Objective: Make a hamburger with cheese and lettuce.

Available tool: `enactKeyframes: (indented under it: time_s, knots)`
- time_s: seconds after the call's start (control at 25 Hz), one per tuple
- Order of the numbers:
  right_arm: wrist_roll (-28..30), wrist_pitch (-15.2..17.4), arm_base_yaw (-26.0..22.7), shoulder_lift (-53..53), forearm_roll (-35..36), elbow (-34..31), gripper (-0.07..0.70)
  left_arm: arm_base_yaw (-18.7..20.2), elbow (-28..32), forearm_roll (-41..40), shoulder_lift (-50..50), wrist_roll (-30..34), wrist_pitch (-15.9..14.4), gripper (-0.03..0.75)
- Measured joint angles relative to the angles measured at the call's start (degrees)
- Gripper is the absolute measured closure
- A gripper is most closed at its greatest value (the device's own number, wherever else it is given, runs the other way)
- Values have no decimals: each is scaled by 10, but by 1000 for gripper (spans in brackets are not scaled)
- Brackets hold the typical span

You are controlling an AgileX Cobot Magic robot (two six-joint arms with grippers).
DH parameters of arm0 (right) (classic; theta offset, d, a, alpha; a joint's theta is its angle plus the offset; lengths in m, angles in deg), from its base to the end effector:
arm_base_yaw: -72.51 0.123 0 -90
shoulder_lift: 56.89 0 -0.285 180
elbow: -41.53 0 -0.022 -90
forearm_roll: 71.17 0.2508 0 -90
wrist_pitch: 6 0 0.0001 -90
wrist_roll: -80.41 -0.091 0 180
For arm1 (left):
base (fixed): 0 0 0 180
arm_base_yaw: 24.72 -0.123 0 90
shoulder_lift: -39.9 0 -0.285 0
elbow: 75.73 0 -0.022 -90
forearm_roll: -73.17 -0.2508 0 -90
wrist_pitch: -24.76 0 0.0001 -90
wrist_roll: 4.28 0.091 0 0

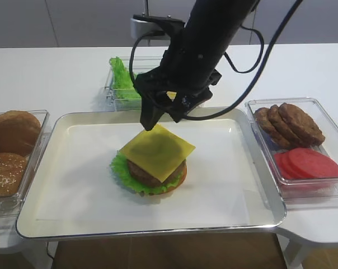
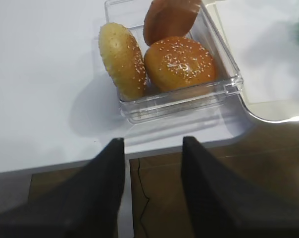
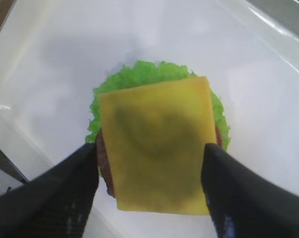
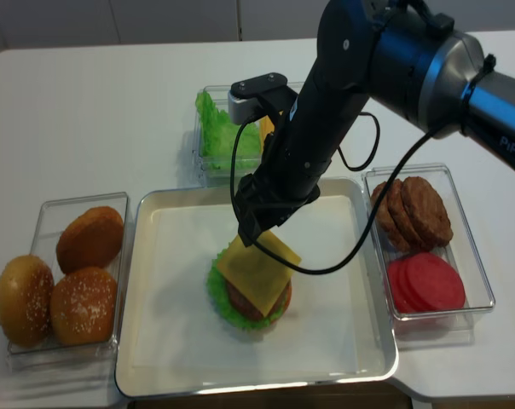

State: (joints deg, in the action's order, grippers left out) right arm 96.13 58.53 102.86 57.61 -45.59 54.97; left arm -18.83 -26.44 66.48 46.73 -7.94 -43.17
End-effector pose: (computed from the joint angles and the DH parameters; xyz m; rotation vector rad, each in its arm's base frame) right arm 0.3209 0.2290 0.2756 -0.9333 2.7208 0.6645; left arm -0.0109 0.0110 0.2644 0.0273 2.1590 0.0462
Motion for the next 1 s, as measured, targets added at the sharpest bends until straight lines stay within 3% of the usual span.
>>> enactKeyframes:
  time_s: [0.24, 0.52, 1.0]
  knots:
    - [-55, 5, 0, 1, -93, 17, 114, 0, 0, 0, 0, 0, 0, 427]
    - [-117, 56, 0, 1, -176, 75, 114, 0, 0, 0, 0, 0, 0, 427]
    - [-180, 63, 0, -23, -253, 81, 139, 0, 0, 0, 0, 0, 0, 427]
